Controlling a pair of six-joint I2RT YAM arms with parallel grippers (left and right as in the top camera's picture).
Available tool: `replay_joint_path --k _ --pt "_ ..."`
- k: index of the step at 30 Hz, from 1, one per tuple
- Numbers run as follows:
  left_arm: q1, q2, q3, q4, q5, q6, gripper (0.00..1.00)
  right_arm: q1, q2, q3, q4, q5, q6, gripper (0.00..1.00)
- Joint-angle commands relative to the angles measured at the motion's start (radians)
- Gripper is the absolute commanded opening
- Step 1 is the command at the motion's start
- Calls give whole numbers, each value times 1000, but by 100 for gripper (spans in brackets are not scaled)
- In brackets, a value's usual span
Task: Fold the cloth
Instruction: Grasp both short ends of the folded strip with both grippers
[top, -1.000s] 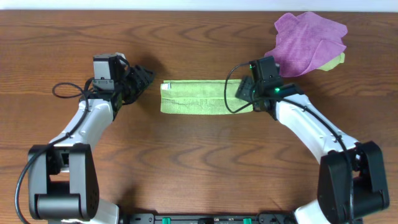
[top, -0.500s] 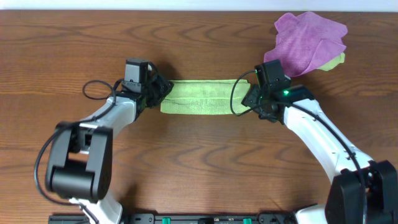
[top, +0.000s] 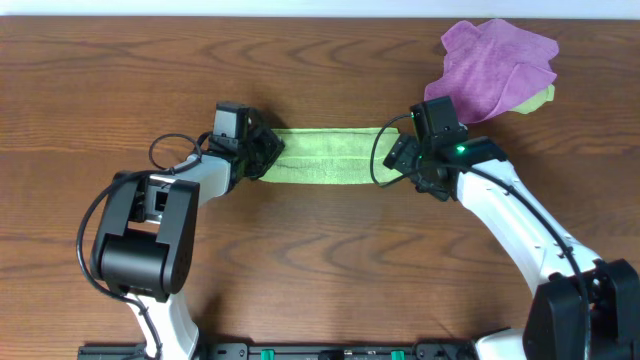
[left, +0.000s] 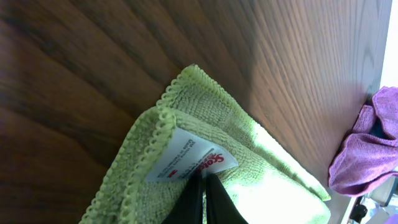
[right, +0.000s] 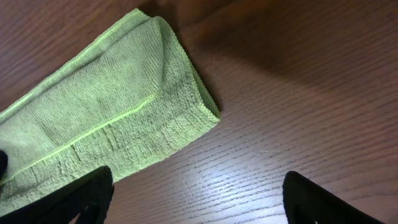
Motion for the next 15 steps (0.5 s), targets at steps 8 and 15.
replay_joint_path --k 8,15 --pt "-14 43 13 -23 -17 -14 6 -11 7 -26 -22 -8 78 97" --pt "-14 43 13 -62 -14 -10 6 -12 55 -63 77 -26 83 96"
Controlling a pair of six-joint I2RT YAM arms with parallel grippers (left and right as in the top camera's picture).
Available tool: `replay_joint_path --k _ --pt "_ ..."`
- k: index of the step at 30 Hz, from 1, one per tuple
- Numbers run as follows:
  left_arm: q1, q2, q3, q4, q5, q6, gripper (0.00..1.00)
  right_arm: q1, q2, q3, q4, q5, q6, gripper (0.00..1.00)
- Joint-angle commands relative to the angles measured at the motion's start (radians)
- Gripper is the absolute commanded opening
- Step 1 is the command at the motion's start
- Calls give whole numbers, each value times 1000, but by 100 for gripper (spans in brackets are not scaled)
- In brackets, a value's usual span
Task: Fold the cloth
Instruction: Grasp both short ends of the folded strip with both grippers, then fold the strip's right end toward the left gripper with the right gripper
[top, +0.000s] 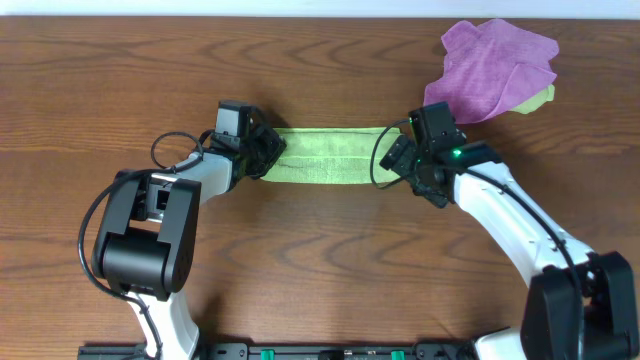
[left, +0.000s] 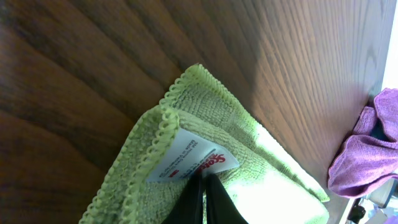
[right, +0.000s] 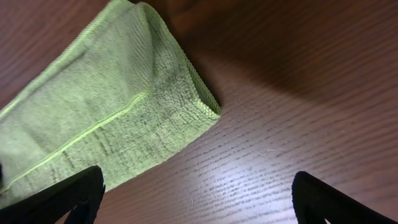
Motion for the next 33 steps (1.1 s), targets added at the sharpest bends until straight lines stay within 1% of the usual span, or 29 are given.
replay_joint_path --k 1,5,7,11,18,25,30,33 --pt "-10 37 -5 -31 -15 4 6 -10 34 -12 16 -7 21 96" --pt "-10 37 -5 -31 -14 4 6 -10 93 -12 53 -13 21 95" --pt "-10 37 -5 -31 -15 4 6 -10 123 -12 99 -13 21 94" --pt "-10 37 -5 -31 -14 4 5 -10 147 -12 146 -16 40 92" --pt "-10 37 -5 -35 -14 4 6 -10 160 -12 158 -11 55 91" --pt "-10 37 -5 -57 -15 4 6 -10 194 -12 195 -13 74 87" --pt "-10 37 -5 -57 -15 4 6 -10 199 -12 203 -5 80 82" --pt "-10 37 -5 -57 -15 4 6 -10 204 -12 213 -5 80 82"
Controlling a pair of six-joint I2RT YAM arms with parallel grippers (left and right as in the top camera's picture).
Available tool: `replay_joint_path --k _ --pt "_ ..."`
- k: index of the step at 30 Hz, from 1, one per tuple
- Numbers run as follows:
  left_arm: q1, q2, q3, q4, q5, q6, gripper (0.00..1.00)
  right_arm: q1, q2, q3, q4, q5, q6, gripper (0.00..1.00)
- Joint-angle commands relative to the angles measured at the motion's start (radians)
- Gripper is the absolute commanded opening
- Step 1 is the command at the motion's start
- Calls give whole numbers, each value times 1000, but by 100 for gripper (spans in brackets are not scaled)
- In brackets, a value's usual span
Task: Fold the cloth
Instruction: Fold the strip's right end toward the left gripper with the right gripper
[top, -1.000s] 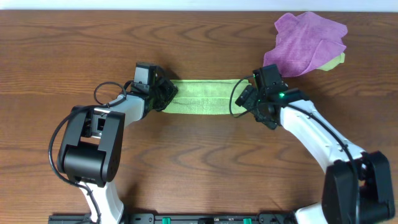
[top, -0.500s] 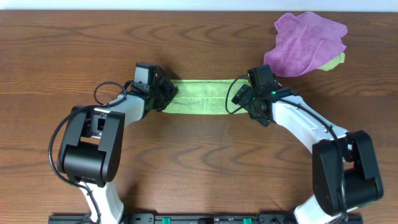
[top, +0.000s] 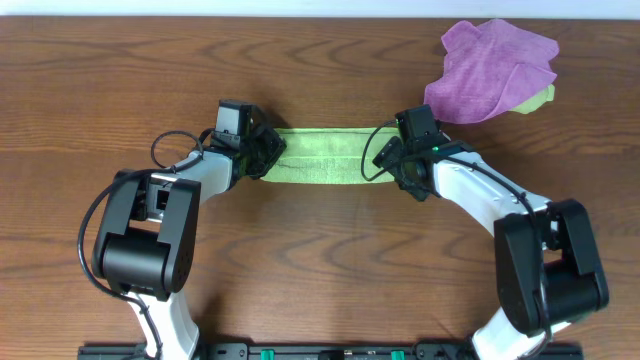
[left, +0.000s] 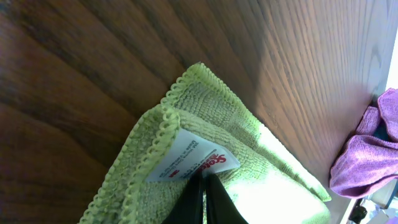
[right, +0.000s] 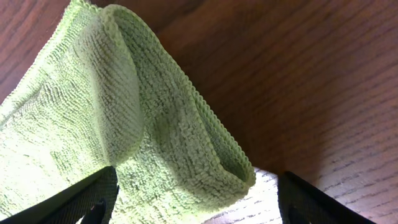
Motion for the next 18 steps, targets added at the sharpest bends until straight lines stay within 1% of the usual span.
replay_joint_path --k 1,8,12,15,17,18 --pt "-9 37 -15 -32 -14 4 6 -10 16 -5 10 11 15 82" --pt "-8 37 -15 -33 -15 4 6 -10 45 -5 26 11 15 82" --pt "-8 37 -15 -58 -21 15 6 -10 45 -5 39 10 15 80" --pt "-8 37 -15 -101 -34 27 6 -10 45 -5 56 10 16 73" --pt "-8 37 -15 -104 -34 27 6 -10 45 -5 63 10 16 63" --pt "-8 37 -15 -104 -34 26 6 -10 45 -5 64 10 16 59"
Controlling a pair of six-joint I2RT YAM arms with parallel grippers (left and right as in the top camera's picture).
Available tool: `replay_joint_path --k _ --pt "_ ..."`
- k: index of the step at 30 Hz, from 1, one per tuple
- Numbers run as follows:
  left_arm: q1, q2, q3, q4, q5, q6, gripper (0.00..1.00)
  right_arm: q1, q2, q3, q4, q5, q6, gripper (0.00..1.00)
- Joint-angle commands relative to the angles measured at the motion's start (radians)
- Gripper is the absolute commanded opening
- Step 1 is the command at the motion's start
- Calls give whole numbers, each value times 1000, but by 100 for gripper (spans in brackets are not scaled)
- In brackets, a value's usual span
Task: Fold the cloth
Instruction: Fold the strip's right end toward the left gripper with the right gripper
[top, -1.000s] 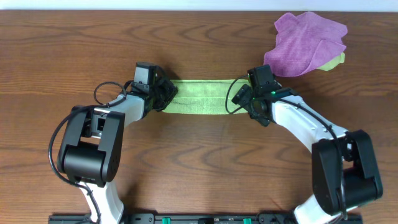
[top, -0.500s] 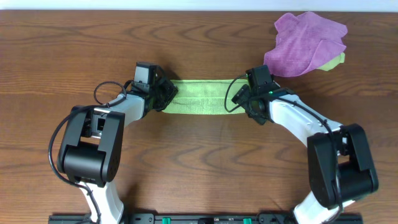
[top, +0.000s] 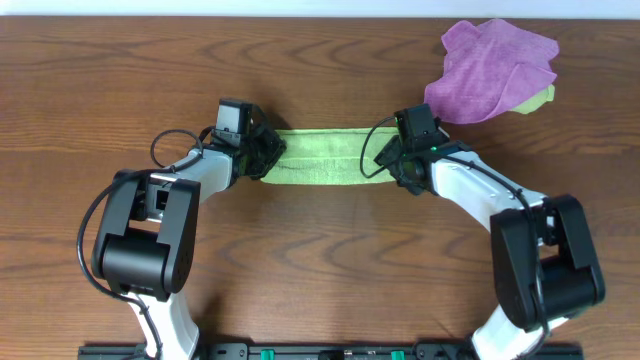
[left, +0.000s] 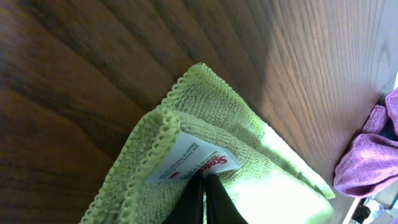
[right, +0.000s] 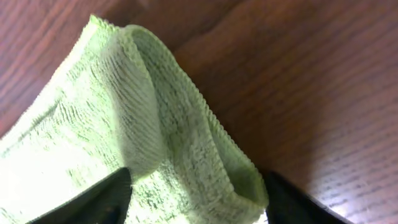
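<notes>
The green cloth (top: 322, 155) lies as a long folded strip across the wooden table (top: 320, 270). My left gripper (top: 262, 156) is shut on the strip's left end, and its closed tips (left: 204, 179) pinch the cloth (left: 261, 155) just under the white label (left: 194, 163). My right gripper (top: 386, 160) is at the strip's right end. Its jaws (right: 196, 186) stand open, with the folded end of the cloth (right: 149, 143) between the two dark fingers (right: 99, 198).
A crumpled purple cloth (top: 495, 58) lies at the back right on top of a yellow-green one (top: 541, 97); it also shows in the left wrist view (left: 368, 167). Both arms' bases stand at the table's front edge.
My right gripper's fingers stand a little closer together around the cloth's right end, and the cloth fills more of that view. The left gripper has not moved.
My left gripper has been shut on the cloth's left end throughout. My right gripper was open off the strip's right end, with bare table between its fingers. It then stood nearer, and now its open fingers straddle the folded end.
</notes>
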Motion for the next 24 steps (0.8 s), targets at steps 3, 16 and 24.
replay_joint_path --k 3,16,24 --pt "-8 38 -32 -48 -34 19 6 -10 22 -5 9 6 6 38" --pt "-6 38 -32 -51 -34 20 6 6 -40 41 74 13 -130 1" --pt "-6 38 -32 -50 -34 19 6 74 -92 55 76 -6 -154 1"
